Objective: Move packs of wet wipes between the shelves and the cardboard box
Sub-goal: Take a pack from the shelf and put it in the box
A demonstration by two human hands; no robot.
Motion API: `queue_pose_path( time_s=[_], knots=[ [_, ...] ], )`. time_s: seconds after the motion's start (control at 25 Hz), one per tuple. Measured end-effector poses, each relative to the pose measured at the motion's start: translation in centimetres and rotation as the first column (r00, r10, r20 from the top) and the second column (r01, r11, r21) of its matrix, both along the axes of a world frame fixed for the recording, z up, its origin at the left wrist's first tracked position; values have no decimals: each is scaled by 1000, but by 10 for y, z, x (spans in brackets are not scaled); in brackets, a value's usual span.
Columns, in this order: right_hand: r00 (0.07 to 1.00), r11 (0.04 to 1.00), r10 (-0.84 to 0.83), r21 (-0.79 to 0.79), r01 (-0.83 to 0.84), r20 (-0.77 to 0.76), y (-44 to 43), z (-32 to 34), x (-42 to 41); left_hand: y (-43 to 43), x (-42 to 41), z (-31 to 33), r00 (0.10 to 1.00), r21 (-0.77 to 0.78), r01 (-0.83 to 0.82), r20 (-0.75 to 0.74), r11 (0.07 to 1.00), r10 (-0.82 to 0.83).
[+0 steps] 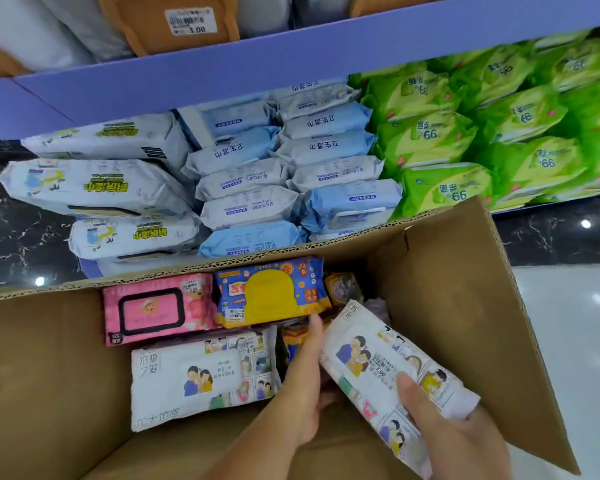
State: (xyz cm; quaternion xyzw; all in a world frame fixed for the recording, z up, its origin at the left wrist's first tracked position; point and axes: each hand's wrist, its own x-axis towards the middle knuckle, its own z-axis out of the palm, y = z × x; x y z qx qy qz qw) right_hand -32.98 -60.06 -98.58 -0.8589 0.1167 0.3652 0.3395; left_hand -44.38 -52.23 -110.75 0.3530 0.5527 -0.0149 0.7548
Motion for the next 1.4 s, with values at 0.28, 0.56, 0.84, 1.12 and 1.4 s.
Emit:
queue_pose_path(
  time_s=[0.28,0.56,0.84,1.12,1.4],
  knots=[
    [995,995,-99,24,98,26,2,-45,6,20,-49,-63,9,298,821,-860,-488,-511],
    [684,712,-631,78,698,-366,46,-83,-9,52,-65,-58,-269,125,711,-861,-692,-432],
    [740,751,-563,144,644,-368,44,-102,0,70,-92,-53,-435,3,585,-842,-811,-317],
    [892,933,-361,-88,350,-272,24,-76,3,64,-91,-60,-506,-67,529,-825,-846,-252],
    [985,978,-47,-209,11,-166,24,-51,-7,58,-70,-44,-472,-86,681,-811,-727,-346]
  ],
)
